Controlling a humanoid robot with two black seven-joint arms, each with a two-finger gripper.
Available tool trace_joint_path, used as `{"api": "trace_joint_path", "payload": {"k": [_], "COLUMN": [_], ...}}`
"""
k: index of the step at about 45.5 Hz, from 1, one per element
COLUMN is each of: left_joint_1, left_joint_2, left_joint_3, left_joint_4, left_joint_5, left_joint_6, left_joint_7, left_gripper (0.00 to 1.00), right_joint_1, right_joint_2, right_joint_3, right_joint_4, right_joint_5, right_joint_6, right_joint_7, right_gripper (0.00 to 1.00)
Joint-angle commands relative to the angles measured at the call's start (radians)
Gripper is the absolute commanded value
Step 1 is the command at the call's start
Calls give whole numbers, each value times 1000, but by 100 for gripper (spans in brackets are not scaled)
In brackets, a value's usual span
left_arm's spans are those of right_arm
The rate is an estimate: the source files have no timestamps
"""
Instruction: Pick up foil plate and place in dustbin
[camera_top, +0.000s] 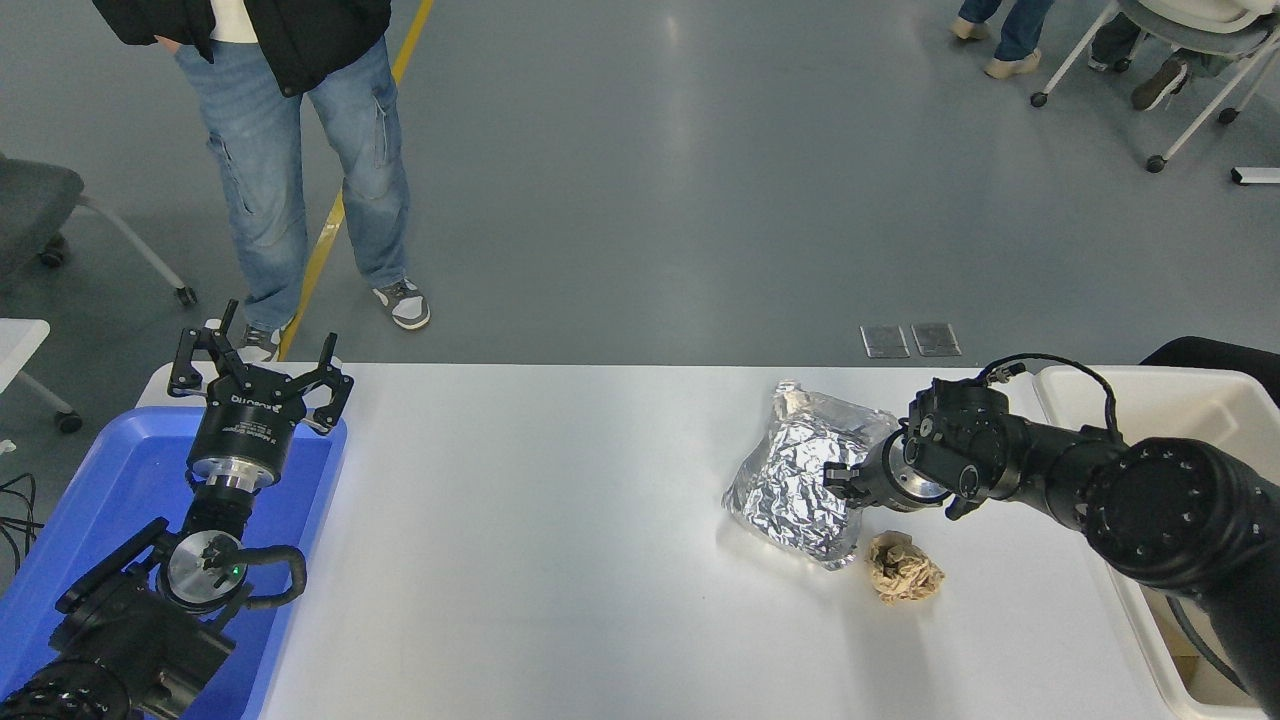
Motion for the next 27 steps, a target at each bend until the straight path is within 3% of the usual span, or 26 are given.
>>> {"api": "trace_joint_path", "payload": {"k": [1, 8, 20, 27], "left_joint_1": [0, 0, 0, 0], "left_joint_2": [0, 0, 0, 0], "left_joint_3": [1, 1, 1, 1], "left_joint_4": [0, 0, 0, 0], "left_joint_5": [-1, -1, 2, 2], "left_joint_6": [0, 0, -2, -2], "left_joint_7": [0, 0, 2, 3], "left_gripper": [100, 100, 100, 100], "right_joint_1": [36, 180, 792, 1071], "right_joint_2": [4, -28, -269, -369], "right_joint_3": [-6, -57, -190, -198], "right_joint_4": [8, 129, 671, 812], "right_joint_5": [-2, 0, 18, 17], "right_joint_6": [18, 85, 252, 331], "right_joint_7": [0, 0, 0, 1], "right_gripper": [0, 0, 0, 0]}}
